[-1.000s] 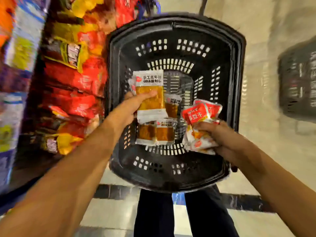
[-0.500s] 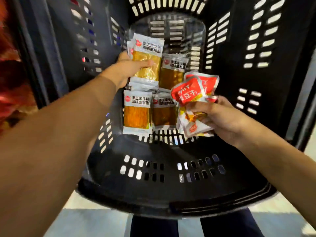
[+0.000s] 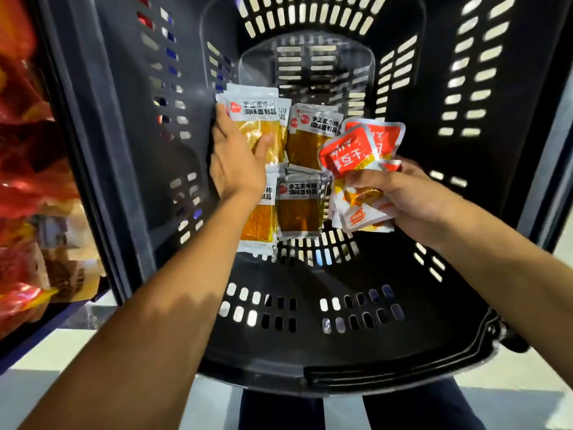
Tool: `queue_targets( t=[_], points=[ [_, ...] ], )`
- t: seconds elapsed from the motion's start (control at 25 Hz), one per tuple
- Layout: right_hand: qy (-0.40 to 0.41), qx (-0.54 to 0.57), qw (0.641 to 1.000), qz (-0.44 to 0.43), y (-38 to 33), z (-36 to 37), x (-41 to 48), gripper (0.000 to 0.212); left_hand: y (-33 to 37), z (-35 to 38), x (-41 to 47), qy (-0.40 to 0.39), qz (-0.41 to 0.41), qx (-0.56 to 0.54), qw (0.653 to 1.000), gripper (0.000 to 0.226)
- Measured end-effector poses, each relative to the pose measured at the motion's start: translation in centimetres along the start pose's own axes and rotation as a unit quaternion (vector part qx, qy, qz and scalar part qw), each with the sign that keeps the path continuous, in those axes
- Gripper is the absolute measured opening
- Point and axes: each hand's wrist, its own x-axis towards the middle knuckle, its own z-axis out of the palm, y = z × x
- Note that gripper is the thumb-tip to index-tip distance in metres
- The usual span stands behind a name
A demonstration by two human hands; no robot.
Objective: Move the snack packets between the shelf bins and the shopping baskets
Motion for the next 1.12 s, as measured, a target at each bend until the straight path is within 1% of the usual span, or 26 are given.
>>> queue_targets(
  t=[0.08, 0.16, 0.32, 0.48, 0.56, 0.64, 0.68, 0.72, 0.8, 0.84, 0.92, 0.96, 1.04, 1.12],
  points=[
    [0.004, -0.01, 1.0, 0.014, 0.4, -0.3, 0.0, 0.039, -0.5, 0.6, -1.0, 0.022, 0.054, 0.058, 0.997, 0.07],
    [0.01, -0.014, 1.0, 0.024, 0.8, -0.4, 0.0, 0.044, -1.0, 0.9, -1.1, 0.037, 0.086, 0.074, 0.993, 0.062],
    [-0.005, 0.001, 1.0, 0.012, 1.3, 0.1, -0.1, 0.04, -1.6, 0.6, -1.4, 0.0, 0.075, 0.049, 0.996, 0.055],
    [-0.007, 0.0, 1.0, -0.004, 1.3, 0.8, -0.9, 0.034, -1.6, 0.0, -1.7, -0.049, 0.066, 0.071, 0.994, 0.057],
    [-0.018, -0.007, 1.0, -0.01, 1.1, 0.9, -1.3, 0.033, -1.1, -0.1, -1.4, -0.042, 0.074, 0.099, 0.991, 0.056],
    [-0.021, -0.009, 1.0, -0.021, 1.1, 0.9, -1.3, 0.034, -0.4, -0.6, -0.6, -0.016, 0.088, 0.135, 0.987, 0.059],
    [-0.022, -0.009, 0.999, -0.024, 1.2, 0.8, -1.2, 0.034, 0.1, -0.9, 0.0, -0.013, 0.099, 0.156, 0.983, 0.064],
    [-0.022, -0.008, 0.999, -0.025, 1.4, 0.7, -1.2, 0.035, 0.8, -1.4, 0.7, -0.018, 0.112, 0.186, 0.976, 0.074],
    [-0.021, -0.006, 1.0, -0.02, 1.8, 0.7, -1.2, 0.035, 2.2, -2.6, 2.8, -0.056, 0.139, 0.265, 0.953, 0.098],
    [-0.021, -0.003, 1.0, -0.017, 2.1, 0.7, -1.2, 0.035, 3.1, -3.3, 3.8, -0.085, 0.144, 0.301, 0.939, 0.1],
    [-0.013, 0.009, 1.0, -0.009, 2.6, 0.6, -1.3, 0.034, 4.2, -4.1, 5.8, -0.136, 0.145, 0.337, 0.92, 0.089],
    [-0.008, 0.011, 1.0, -0.002, 2.9, 0.6, -1.3, 0.035, 4.5, -4.2, 6.6, -0.155, 0.143, 0.328, 0.921, 0.083],
    [-0.002, 0.011, 1.0, 0.019, 3.4, 0.4, -1.3, 0.042, 4.5, -4.0, 7.6, -0.188, 0.144, 0.27, 0.933, 0.078],
    [-0.002, 0.015, 0.999, 0.04, 3.8, 0.3, -1.5, 0.046, 4.1, -3.4, 7.9, -0.218, 0.158, 0.231, 0.935, 0.085]
  ],
)
